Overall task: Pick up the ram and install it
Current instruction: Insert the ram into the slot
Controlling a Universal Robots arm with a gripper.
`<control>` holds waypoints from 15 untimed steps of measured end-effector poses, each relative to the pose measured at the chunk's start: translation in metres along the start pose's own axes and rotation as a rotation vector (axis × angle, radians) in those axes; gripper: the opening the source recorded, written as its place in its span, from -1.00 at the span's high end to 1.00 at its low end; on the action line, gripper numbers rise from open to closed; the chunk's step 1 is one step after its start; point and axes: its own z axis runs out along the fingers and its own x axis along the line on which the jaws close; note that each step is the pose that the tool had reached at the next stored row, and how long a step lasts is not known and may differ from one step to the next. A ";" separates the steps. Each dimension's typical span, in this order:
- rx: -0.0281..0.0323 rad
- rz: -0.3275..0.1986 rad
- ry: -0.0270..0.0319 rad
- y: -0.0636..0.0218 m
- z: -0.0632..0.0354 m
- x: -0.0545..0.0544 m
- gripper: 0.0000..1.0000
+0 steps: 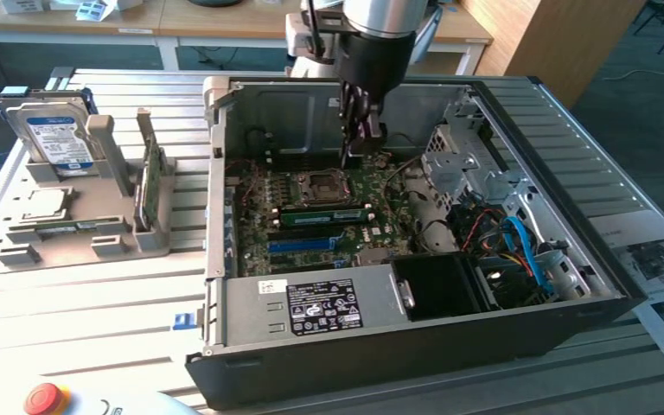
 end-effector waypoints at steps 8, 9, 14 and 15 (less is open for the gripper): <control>0.0000 0.000 -0.0001 0.0003 -0.0148 0.000 0.51; 0.0000 0.000 -0.0001 0.0003 -0.0166 0.000 0.51; 0.0000 0.000 -0.0001 0.0005 -0.0246 0.000 0.51; 0.0000 0.000 -0.0003 0.0005 -0.0248 0.000 0.51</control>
